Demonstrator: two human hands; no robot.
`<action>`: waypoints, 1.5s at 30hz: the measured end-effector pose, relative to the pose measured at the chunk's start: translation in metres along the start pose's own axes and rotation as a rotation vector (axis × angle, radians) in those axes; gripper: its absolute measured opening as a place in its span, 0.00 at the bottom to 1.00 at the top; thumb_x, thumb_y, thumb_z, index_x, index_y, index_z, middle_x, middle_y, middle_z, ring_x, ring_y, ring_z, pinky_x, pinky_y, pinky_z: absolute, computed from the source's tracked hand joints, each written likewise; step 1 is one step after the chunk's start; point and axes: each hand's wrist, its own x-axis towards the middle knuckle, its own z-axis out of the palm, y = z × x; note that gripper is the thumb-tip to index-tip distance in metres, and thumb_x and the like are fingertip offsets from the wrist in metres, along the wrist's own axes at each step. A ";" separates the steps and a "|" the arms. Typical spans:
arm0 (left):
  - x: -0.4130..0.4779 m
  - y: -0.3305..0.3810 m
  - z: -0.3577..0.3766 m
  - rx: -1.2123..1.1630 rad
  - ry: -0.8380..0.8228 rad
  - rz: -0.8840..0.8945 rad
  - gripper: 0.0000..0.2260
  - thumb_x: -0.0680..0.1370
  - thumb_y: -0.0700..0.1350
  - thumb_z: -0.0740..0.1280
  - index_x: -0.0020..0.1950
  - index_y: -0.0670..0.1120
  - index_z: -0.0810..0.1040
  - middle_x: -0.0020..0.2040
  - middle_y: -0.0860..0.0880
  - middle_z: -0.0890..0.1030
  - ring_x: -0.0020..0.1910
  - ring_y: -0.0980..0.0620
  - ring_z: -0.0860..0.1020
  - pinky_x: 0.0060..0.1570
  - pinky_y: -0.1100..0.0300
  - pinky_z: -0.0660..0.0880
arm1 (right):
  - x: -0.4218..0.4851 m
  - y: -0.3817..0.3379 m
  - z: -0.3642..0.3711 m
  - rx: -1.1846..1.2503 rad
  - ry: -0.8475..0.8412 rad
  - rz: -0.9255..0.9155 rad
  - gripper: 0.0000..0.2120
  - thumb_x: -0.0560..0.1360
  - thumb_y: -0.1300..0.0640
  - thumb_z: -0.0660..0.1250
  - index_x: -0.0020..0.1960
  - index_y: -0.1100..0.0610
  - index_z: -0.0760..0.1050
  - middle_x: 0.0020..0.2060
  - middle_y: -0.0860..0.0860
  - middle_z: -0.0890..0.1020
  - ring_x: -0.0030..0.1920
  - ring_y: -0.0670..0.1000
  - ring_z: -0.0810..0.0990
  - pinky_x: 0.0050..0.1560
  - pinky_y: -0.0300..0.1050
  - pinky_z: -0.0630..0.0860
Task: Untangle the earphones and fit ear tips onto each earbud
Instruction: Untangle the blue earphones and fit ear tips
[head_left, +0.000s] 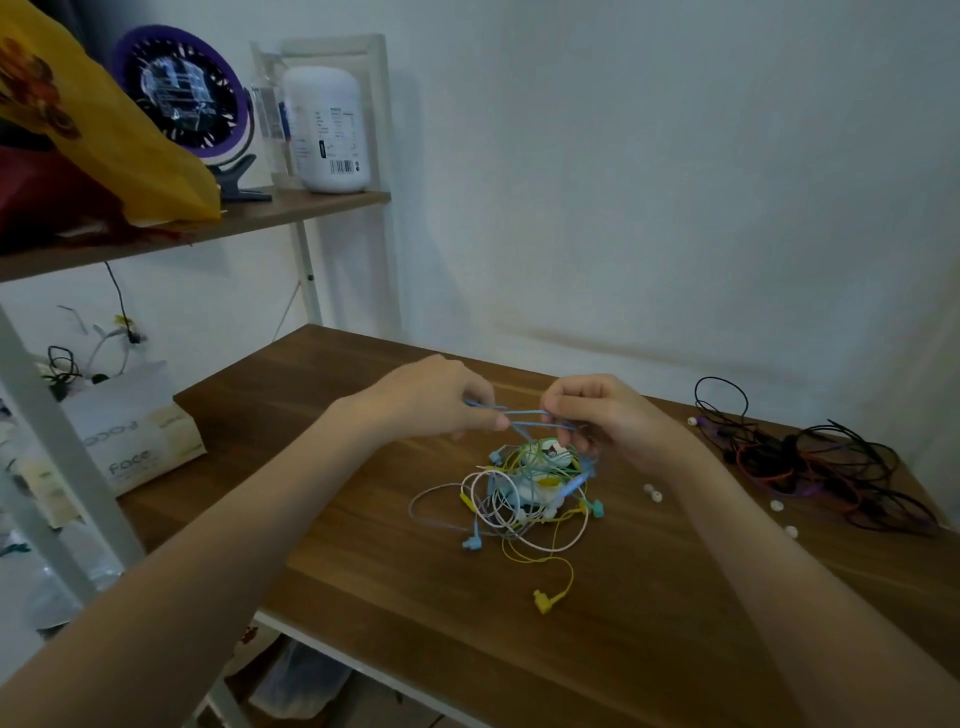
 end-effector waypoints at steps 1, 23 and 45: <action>0.001 -0.001 0.000 -0.004 0.042 0.005 0.12 0.76 0.60 0.65 0.40 0.55 0.80 0.29 0.53 0.78 0.31 0.57 0.76 0.37 0.57 0.71 | 0.000 0.001 0.000 -0.013 -0.007 0.008 0.09 0.79 0.61 0.62 0.40 0.58 0.76 0.29 0.53 0.77 0.26 0.47 0.72 0.27 0.37 0.69; -0.003 -0.022 -0.011 -0.833 0.643 -0.310 0.13 0.79 0.49 0.64 0.41 0.44 0.82 0.43 0.42 0.76 0.38 0.53 0.73 0.36 0.71 0.71 | 0.010 0.015 -0.007 0.315 0.074 -0.051 0.06 0.73 0.60 0.66 0.49 0.58 0.77 0.23 0.52 0.67 0.21 0.47 0.58 0.24 0.41 0.54; -0.001 -0.019 -0.015 -0.996 0.693 -0.416 0.09 0.78 0.46 0.63 0.39 0.48 0.79 0.33 0.50 0.65 0.34 0.54 0.66 0.36 0.61 0.67 | 0.002 0.011 -0.015 0.290 0.147 -0.066 0.10 0.79 0.65 0.58 0.48 0.62 0.78 0.20 0.49 0.62 0.24 0.49 0.65 0.43 0.46 0.77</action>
